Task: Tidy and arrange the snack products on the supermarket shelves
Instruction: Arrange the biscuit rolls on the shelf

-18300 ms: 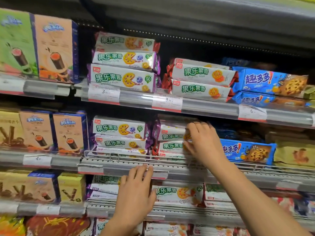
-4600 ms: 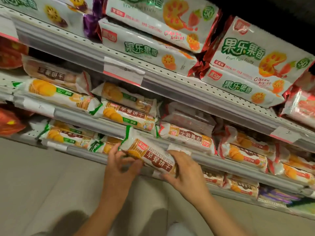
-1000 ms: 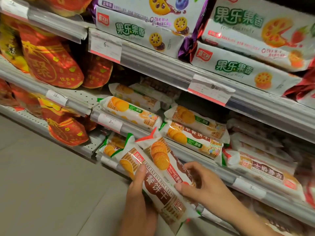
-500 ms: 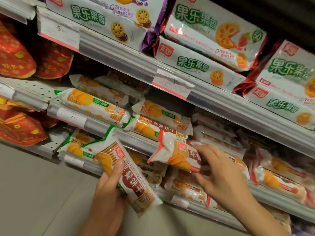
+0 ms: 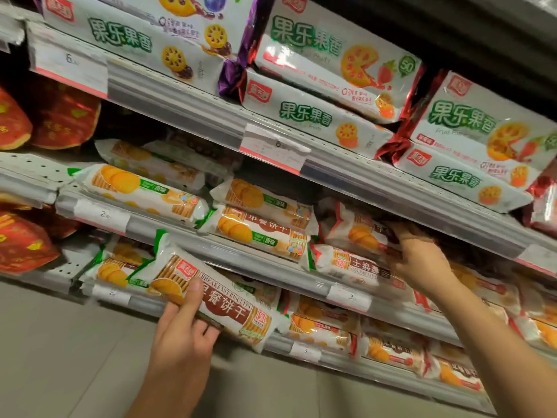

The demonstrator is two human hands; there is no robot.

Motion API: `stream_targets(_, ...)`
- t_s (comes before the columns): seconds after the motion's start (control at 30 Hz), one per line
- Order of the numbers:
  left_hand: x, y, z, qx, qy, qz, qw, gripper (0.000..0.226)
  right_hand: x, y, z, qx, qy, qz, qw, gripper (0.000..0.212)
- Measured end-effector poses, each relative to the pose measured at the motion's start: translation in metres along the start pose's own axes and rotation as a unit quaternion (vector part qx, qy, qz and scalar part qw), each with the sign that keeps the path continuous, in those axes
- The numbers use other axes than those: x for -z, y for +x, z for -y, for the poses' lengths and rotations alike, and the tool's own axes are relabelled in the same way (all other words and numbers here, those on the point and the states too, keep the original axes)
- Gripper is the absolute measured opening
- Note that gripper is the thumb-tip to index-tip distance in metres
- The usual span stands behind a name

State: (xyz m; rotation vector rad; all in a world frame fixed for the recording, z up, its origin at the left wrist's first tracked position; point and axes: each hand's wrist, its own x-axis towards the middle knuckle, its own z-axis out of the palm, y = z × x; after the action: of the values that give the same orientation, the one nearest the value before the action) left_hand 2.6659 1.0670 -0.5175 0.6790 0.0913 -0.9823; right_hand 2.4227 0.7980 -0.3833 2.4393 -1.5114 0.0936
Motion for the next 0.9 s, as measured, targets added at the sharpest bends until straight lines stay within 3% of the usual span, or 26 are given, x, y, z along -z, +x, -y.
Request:
stream_targets(0.1, 0.000, -0.002, 0.002, 0.001, 0.017, 0.001, 1.000, 0.055, 0.003, 0.007, 0.002, 0.046, -0.006, 0.073, 0.996, 0.062)
stream_targets(0.23, 0.001, -0.005, 0.002, -0.012, 0.046, -0.001, 0.999, 0.056, 0.009, 0.008, 0.003, 0.047, -0.023, 0.084, 0.995, 0.066)
stream_targets(0.33, -0.001, -0.006, -0.001, -0.017, 0.049, -0.016, 0.999, 0.055, 0.010, -0.011, 0.017, 0.114, 0.026, -0.081, 0.990, 0.051)
stream_targets(0.4, -0.001, -0.008, -0.002, -0.015, 0.042, -0.027, 0.999, 0.055, 0.012, -0.035, 0.045, 0.211, 0.105, -0.179, 0.955, 0.033)
stream_targets(0.47, 0.001, -0.011, -0.005, -0.014, 0.031, -0.029, 0.999, 0.056, 0.008, -0.060, 0.084, 0.290, 0.147, -0.170, 0.930, 0.021)
stream_targets(0.5, 0.001, -0.011, -0.007, -0.012, 0.023, -0.029, 0.999, 0.056, 0.005, -0.070, 0.105, 0.315, 0.167, -0.135, 0.925, 0.023)
stream_targets(0.63, -0.004, -0.013, -0.014, 0.008, -0.014, -0.006, 1.000, 0.061, -0.001, -0.091, 0.179, 0.335, 0.235, 0.044, 0.911, 0.077)
stream_targets(0.7, -0.008, -0.016, -0.015, -0.004, -0.027, -0.002, 1.000, 0.061, -0.006, -0.093, 0.205, 0.345, 0.214, 0.027, 0.913, 0.083)
stream_targets(0.8, -0.013, -0.016, -0.021, -0.029, -0.053, -0.023, 0.998, 0.057, -0.008, -0.088, 0.223, 0.356, 0.182, -0.057, 0.915, 0.071)
stream_targets(0.9, -0.018, -0.013, -0.027, -0.060, -0.008, -0.026, 0.998, 0.051, -0.003, -0.078, 0.222, 0.355, 0.181, -0.075, 0.914, 0.067)
